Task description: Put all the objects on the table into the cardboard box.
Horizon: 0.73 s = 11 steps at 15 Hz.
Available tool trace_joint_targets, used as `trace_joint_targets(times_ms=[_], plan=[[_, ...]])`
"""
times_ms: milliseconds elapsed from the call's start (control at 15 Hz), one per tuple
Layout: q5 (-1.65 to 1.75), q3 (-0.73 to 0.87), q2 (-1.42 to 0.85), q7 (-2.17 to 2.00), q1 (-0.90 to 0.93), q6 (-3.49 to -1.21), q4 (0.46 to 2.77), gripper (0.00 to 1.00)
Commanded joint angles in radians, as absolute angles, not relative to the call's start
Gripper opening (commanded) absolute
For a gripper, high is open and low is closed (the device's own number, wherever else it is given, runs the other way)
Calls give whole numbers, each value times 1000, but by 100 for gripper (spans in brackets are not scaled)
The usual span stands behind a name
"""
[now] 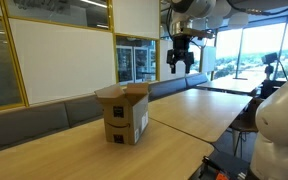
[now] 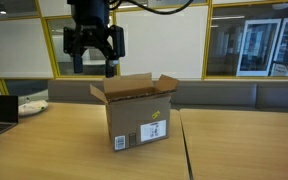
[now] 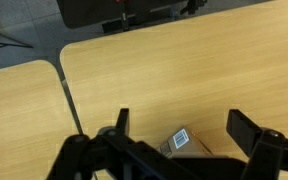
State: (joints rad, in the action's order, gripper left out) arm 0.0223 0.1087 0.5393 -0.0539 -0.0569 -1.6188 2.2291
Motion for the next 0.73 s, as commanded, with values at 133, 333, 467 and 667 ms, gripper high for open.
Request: trace_joint_targets(times_ms=[133, 333, 467, 667], plan=[[17, 100, 554, -35, -76, -1573, 2228, 100], [18, 102, 560, -35, -82, -1564, 2229, 100], [18, 102, 560, -35, -83, -1562, 2230, 100], [18, 102, 560, -35, -83, -1562, 2230, 100]])
